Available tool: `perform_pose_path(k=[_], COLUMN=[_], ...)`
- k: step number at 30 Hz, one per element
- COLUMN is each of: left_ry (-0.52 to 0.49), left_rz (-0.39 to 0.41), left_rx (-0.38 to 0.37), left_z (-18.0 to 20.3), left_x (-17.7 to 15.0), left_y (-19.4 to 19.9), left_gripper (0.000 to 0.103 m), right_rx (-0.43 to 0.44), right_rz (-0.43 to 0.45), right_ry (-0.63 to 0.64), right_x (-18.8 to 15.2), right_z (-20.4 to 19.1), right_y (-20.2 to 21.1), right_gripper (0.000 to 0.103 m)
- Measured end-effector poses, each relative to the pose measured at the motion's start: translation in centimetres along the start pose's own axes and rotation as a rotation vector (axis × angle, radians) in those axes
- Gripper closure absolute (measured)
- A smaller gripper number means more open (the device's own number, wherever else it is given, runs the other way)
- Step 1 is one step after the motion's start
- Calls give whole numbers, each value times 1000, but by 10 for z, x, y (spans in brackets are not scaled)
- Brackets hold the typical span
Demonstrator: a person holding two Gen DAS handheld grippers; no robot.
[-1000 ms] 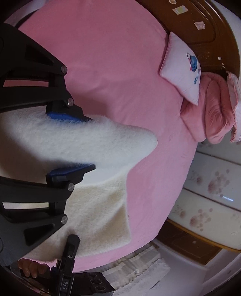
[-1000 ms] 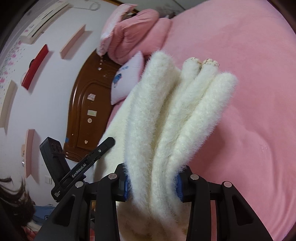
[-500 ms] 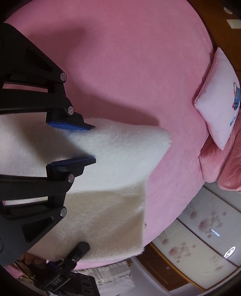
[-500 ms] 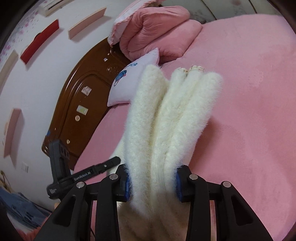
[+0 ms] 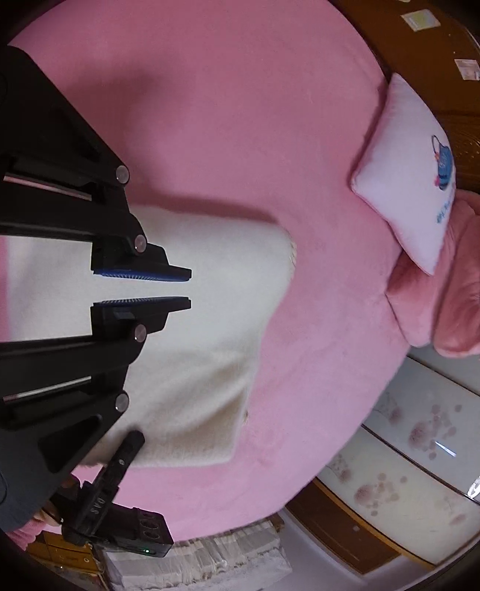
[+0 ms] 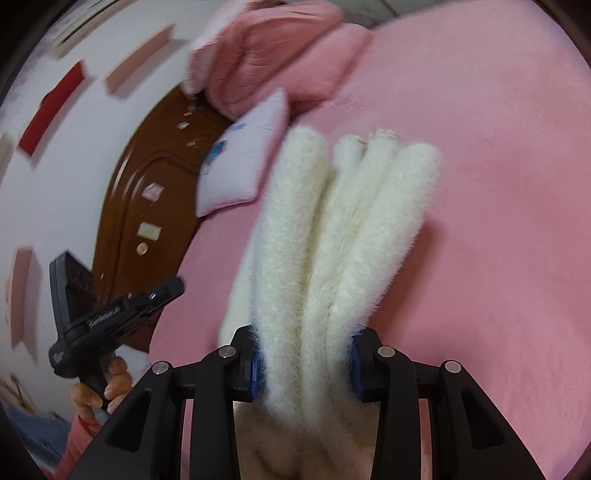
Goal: Fold large clothes
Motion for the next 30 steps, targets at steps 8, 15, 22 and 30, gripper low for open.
perform_pose_path(k=[8,15,22,30], left_ry=[101,213,378,298], left_rz=[-153,-254,-123,-56], left_rx=[29,14,100,289], left_z=[-28,-44,-42,-29], left_x=[-48,-100,-135,-165], left_y=[-23,-42,-24,-8], left_gripper=[57,56,43,43], right_rx=[-24,-173,-371,-561], right_rz=[-60,-96,-82,-71], right_ry=[-236,-163,16,284], right_x=[-35,-53,-66,-52], right_z=[62,79,76,8], right_y=[-18,-16,-12,-6], right_gripper=[69,67,60,59])
Point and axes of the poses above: each gripper's, at about its wrist camera, not at the fingertips, and y roughly against the way its jaws point, z to its right, x to its top, the point moved 10 cm from there along -y, roughly the way its jaws point, and after that the axes turned 1 degree about -z, right-handed, at the moved point
